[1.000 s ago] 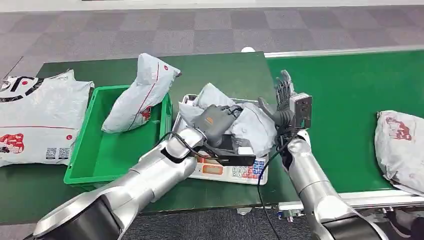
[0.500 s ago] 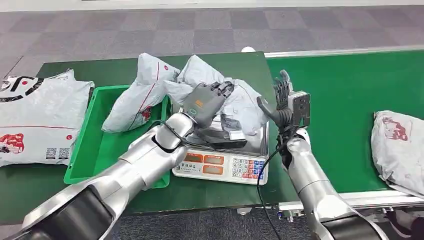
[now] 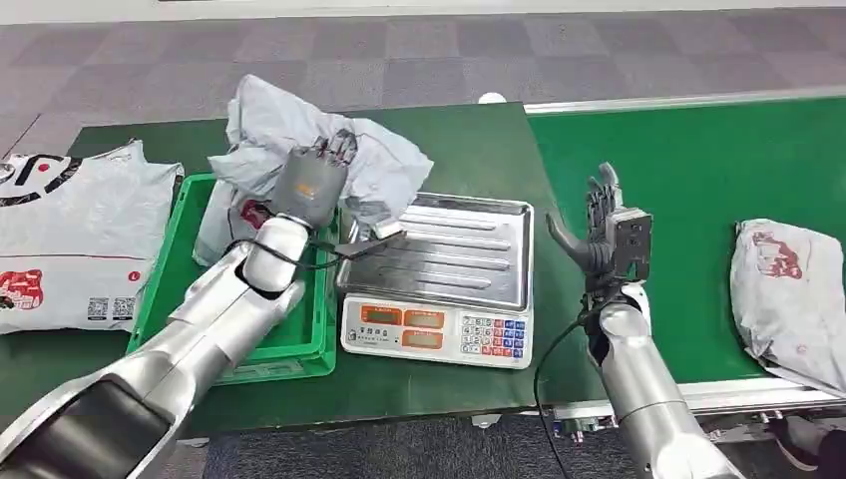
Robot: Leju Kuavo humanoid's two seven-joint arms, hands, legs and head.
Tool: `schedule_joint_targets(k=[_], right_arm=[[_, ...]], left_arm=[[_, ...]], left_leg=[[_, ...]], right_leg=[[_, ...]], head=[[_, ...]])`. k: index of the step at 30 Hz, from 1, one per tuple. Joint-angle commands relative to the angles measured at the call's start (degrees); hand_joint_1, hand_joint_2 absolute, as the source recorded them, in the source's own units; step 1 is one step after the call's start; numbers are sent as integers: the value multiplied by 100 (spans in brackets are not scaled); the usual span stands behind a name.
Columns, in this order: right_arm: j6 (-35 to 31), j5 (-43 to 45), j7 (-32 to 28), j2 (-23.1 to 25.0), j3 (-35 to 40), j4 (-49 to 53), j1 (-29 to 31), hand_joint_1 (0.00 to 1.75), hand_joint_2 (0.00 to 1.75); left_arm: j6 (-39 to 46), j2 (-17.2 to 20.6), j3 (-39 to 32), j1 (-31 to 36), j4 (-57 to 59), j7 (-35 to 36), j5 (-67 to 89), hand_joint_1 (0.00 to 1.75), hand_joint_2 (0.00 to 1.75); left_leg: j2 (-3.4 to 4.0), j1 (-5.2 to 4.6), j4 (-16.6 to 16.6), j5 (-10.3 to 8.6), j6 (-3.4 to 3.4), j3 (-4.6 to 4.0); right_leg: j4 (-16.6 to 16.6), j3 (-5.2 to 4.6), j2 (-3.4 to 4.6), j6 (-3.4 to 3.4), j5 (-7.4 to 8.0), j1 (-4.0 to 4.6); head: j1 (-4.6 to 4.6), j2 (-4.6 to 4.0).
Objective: Moved the parcel from conveyor to table for the left to box.
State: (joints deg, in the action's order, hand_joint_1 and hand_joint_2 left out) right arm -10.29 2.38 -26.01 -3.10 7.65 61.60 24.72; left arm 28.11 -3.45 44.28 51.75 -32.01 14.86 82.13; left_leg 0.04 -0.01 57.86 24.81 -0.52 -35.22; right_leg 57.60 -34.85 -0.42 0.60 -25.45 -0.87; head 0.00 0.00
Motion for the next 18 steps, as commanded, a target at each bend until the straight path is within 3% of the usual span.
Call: schedule_joint_targets(k=[1, 6, 7, 11, 13, 18], right_arm=[[54, -112, 94, -324, -769, 998, -873, 0, 175], [112, -107, 83, -366, -772, 901, -810, 0, 175], [145, -93, 69, -422, -742, 867, -797, 0, 175], [223, -25, -9, -482, -662, 561, -593, 0, 175], [234, 5, -45, -483, -574, 397, -443, 0, 175], [230, 12, -49, -469, -531, 361, -402, 0, 175]], left_arm=[[-250, 1357, -2456, -3080, -3451, -279, 558, 175, 175], [-327, 1381, -2660, -3352, -3726, -297, 700, 175, 175], [-331, 1446, -2798, -3603, -3944, -273, 630, 175, 175], [-47, 1835, -3152, -4580, -4848, 1, 787, 175, 175], [-76, 2067, -3114, -4705, -5030, 207, 787, 175, 175], [-171, 2159, -3045, -4653, -5022, 355, 787, 175, 175]], left_leg=[[29, -4, -40, 10, -3, 56], [50, 6, -10, 38, -4, 34], [40, 2, -6, 29, -6, 10], [66, 6, -17, 45, -5, 43], [67, 4, -9, 44, -7, 20], [52, 10, -4, 39, -9, 12]], right_leg=[[-34, 44, 30, -6, -4, -4], [-11, 20, 47, -14, -24, 6], [-5, -5, 38, -10, -22, 3], [-19, 25, 66, -12, -24, 6], [-9, 0, 68, -12, -23, 4], [-5, -3, 50, -15, -26, 14]], head=[[0, 0], [0, 0], [0, 0], [0, 0], [0, 0], [0, -2]])
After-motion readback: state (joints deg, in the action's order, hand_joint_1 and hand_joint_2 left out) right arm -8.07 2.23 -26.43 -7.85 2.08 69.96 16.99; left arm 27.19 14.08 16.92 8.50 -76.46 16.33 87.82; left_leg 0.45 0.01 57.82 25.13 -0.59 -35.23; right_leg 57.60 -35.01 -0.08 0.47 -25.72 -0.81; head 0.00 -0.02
